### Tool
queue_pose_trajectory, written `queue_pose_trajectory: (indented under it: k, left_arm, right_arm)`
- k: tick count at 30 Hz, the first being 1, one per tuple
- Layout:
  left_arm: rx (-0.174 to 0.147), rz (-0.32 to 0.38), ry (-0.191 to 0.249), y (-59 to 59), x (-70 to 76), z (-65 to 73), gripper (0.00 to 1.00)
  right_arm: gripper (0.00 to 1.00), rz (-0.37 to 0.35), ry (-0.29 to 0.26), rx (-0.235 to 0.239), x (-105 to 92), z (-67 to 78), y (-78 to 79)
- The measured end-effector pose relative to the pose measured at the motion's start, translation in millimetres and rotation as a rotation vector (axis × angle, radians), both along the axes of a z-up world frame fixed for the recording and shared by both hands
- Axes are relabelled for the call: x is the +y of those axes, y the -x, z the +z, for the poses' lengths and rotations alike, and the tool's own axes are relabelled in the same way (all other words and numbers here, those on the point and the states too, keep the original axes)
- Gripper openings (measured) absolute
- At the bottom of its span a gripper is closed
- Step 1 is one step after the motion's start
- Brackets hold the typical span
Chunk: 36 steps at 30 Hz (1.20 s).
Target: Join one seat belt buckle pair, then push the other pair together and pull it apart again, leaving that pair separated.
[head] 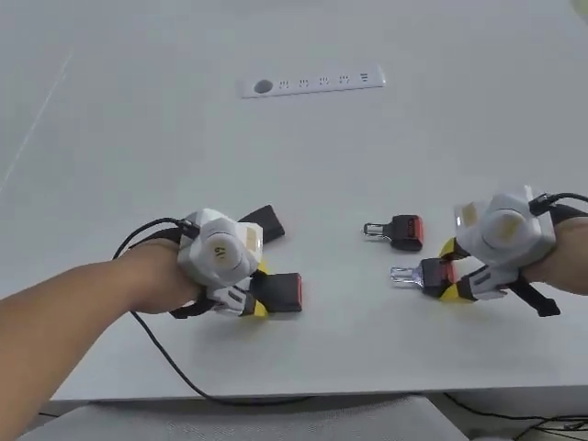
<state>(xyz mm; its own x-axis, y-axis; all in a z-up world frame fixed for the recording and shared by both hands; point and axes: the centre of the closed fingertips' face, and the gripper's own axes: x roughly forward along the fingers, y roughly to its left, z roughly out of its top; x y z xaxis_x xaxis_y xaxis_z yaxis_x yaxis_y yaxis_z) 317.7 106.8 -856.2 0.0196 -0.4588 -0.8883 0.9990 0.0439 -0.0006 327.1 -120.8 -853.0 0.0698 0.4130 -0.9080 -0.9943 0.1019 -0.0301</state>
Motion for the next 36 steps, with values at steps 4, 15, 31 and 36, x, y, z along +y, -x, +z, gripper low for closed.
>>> queue_pose_trajectory:
  k: [4, 15, 31, 36]
  left_arm:
    - [0.002, 0.003, 0.001, 0.0, 0.1, -0.5, 0.33]
    - [0.005, -0.012, -0.025, -0.4, -1.0, -1.4, 0.33]
    - [0.007, -0.012, -0.043, -0.1, -1.3, -2.1, 0.33]
    - [0.007, -0.014, -0.048, 0.3, -1.5, -2.0, 0.33]
  right_arm:
    - [0.33, 0.03, 0.018, 0.003, 1.6, 0.0, 0.0]
    - [0.33, 0.028, 0.046, 0.004, -0.2, -2.2, -1.3]
    - [0.33, 0.055, 0.036, -0.017, 25.5, -3.6, 6.9]
    - [0.33, 0.035, 0.007, -0.014, 42.1, -5.2, 9.4]
